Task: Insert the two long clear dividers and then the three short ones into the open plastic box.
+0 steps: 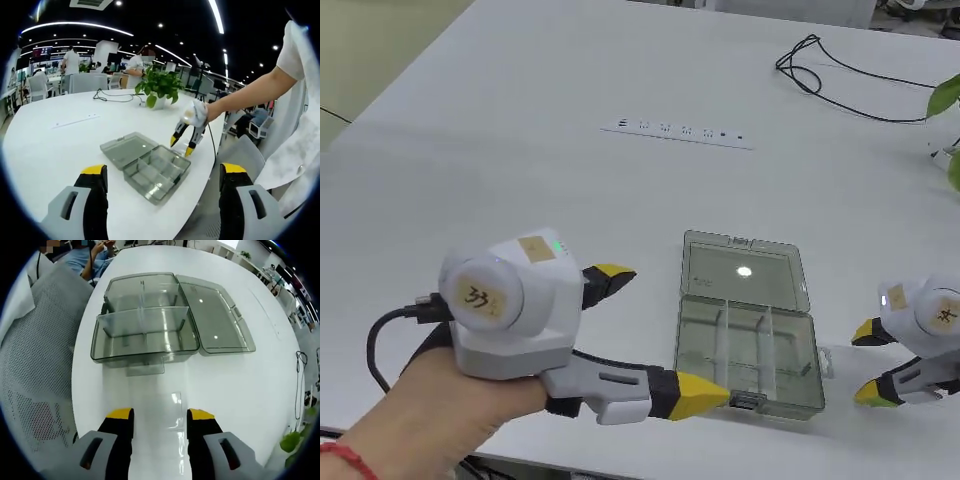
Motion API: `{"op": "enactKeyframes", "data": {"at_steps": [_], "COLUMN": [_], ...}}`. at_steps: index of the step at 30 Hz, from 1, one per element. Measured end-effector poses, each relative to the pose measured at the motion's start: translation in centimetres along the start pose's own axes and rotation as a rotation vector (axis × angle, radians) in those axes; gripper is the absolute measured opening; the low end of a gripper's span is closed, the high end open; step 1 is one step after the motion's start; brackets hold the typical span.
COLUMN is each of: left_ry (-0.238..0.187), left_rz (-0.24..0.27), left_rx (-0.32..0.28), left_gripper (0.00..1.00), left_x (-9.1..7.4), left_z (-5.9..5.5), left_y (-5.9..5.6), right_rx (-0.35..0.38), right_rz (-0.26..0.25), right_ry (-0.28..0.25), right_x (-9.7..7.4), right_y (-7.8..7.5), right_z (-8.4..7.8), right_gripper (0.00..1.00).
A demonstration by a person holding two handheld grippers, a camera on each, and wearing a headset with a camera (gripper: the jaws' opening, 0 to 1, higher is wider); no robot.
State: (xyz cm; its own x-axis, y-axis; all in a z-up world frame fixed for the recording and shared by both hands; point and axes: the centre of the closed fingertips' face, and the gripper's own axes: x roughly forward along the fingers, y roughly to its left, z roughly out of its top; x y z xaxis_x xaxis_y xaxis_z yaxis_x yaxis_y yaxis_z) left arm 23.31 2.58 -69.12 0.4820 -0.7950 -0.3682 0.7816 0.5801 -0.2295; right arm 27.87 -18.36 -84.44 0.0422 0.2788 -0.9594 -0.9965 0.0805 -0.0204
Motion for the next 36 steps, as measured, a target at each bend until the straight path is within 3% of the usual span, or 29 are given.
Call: {"op": "enactKeyframes", "data": {"at_steps": [5, 14, 24, 32, 36], "left_ry": [-0.005, -0.005, -0.010, -0.018, -0.021], "left_rz": [0.003, 0.002, -0.016, -0.023, -0.032], "left_rx": [0.000, -0.001, 0.006, 0.013, 0.016], "left_gripper": [0.94, 0.94, 0.93, 0.93, 0.91], "left_x": [0.0, 0.1, 0.2, 0.2, 0.2], "left_z": [0.2, 0.1, 0.6, 1.0, 1.4], "left_y": [0.1, 0.3, -0.1, -0.4, -0.8], "right_rx": [-0.024, -0.011, 0.002, 0.055, 0.080], "right_rz": [0.009, 0.010, -0.007, -0.079, -0.143], "right_ry": [0.028, 0.026, 0.028, -0.042, -0.089], "right_x": [0.4, 0.2, 0.2, -2.3, -4.7], "right_y": [0.1, -0.1, -0.2, -0.2, 0.0], "right_z": [-0.3, -0.2, -0.6, 1.0, 2.4], "right_gripper": [0.40, 0.33, 0.33, 0.33, 0.32]}}
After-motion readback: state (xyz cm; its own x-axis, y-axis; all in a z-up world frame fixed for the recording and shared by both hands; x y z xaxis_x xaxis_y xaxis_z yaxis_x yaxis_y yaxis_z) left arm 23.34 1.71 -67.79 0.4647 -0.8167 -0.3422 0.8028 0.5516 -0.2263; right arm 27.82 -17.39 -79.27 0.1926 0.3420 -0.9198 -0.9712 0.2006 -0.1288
